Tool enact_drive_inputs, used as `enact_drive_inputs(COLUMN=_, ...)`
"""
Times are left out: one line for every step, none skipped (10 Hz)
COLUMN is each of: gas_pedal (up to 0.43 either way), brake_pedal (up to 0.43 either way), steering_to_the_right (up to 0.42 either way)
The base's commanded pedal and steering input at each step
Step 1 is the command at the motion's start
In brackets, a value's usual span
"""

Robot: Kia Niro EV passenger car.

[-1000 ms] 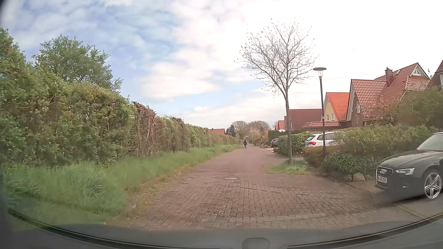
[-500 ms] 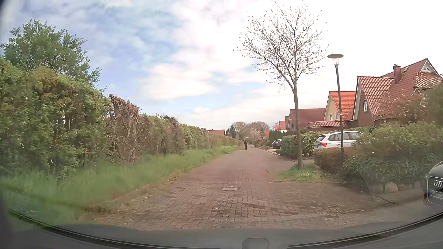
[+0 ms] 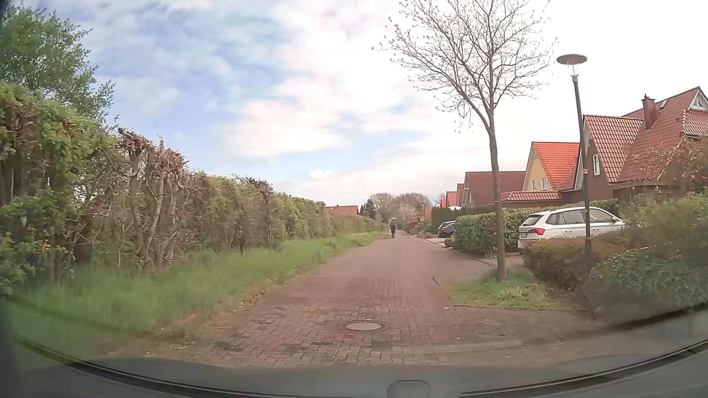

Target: Follow the waypoints while adhering to traffic rules and regulations

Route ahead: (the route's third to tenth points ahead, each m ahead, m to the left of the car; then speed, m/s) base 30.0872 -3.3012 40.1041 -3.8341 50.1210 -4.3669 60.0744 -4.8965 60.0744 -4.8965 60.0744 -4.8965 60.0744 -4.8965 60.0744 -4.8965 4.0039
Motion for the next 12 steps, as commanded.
enact_drive_inputs(gas_pedal=0.047, brake_pedal=0.000, steering_to_the_right=0.002)
enact_drive_inputs(gas_pedal=0.047, brake_pedal=0.000, steering_to_the_right=0.002)
enact_drive_inputs(gas_pedal=0.047, brake_pedal=0.000, steering_to_the_right=0.003)
enact_drive_inputs(gas_pedal=0.047, brake_pedal=0.000, steering_to_the_right=0.003)
enact_drive_inputs(gas_pedal=0.047, brake_pedal=0.000, steering_to_the_right=0.003)
enact_drive_inputs(gas_pedal=0.047, brake_pedal=0.006, steering_to_the_right=0.003)
enact_drive_inputs(gas_pedal=0.047, brake_pedal=0.000, steering_to_the_right=0.003)
enact_drive_inputs(gas_pedal=0.047, brake_pedal=0.006, steering_to_the_right=0.003)
enact_drive_inputs(gas_pedal=0.047, brake_pedal=0.006, steering_to_the_right=0.003)
enact_drive_inputs(gas_pedal=0.047, brake_pedal=0.000, steering_to_the_right=0.003)
enact_drive_inputs(gas_pedal=0.047, brake_pedal=0.000, steering_to_the_right=0.003)
enact_drive_inputs(gas_pedal=0.047, brake_pedal=0.000, steering_to_the_right=0.003)
